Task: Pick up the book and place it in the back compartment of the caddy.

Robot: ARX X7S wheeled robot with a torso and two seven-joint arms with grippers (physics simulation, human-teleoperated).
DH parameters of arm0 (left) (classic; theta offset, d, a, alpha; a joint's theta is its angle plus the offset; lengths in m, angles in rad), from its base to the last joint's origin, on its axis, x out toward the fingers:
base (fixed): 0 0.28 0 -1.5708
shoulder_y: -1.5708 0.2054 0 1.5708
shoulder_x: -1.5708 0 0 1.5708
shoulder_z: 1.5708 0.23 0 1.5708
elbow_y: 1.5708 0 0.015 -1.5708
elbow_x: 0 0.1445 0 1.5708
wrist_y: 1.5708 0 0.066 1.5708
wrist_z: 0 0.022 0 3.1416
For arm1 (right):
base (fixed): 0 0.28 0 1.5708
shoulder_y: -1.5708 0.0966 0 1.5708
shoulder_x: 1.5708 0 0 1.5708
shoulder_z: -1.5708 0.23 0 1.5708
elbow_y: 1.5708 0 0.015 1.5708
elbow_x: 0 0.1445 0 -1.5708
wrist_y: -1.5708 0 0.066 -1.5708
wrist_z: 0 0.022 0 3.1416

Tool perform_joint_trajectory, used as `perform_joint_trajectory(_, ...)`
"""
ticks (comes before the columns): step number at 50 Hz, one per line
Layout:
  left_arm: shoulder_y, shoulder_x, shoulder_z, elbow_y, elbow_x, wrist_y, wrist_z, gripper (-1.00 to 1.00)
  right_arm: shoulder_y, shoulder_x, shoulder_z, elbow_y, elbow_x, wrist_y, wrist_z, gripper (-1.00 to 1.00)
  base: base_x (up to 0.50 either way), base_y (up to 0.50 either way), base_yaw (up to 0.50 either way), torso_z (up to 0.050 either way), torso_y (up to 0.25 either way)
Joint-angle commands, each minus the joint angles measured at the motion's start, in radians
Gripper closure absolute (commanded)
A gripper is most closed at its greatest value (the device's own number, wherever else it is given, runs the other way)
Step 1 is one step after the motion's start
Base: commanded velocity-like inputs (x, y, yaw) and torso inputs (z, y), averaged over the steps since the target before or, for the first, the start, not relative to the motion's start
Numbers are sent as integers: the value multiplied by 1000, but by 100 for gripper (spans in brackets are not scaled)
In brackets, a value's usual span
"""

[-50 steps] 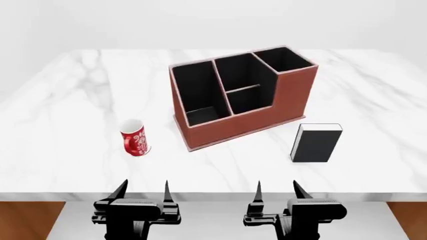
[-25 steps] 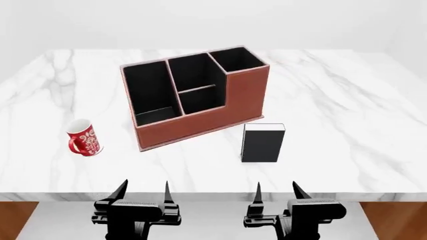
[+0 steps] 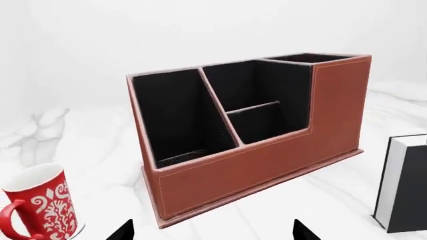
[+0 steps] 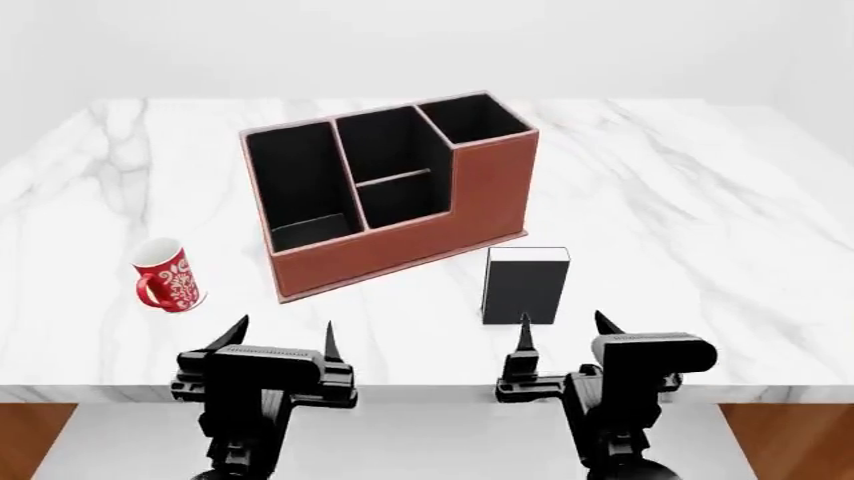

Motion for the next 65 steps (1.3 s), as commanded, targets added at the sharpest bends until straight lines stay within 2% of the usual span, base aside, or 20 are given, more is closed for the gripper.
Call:
perform_joint_trajectory(1, -168, -63, 11, 274, -4, -365, -7, -100, 202, 50, 30, -242, 90, 384, 38, -100, 0, 0, 0, 0, 0)
perform_joint_trajectory(9, -231, -77, 7, 312, -6, -439, -12, -100, 266, 60, 69, -303, 146, 489, 38, -100, 0, 0, 0, 0, 0)
perform_joint_trajectory(14, -228, -74, -3, 316, -17, -436, -14, -100, 251, 66, 80, -328, 162, 481, 29, -100, 109, 0, 0, 0, 0)
perform_joint_trajectory(49, -220, -92, 6, 291, -25, -398, -30, -100, 259, 76, 94, -328, 210, 499, 35, -100, 497, -16, 0, 0, 0)
perform_joint_trajectory(57, -220, -95, 5, 294, -29, -400, -34, -100, 249, 81, 88, -326, 208, 479, 33, -100, 228, -461, 0, 0, 1)
perform_joint_trajectory(65, -218, -97, 6, 295, -32, -398, -38, -100, 247, 83, 90, -330, 211, 469, 37, -100, 81, -42, 0, 0, 1)
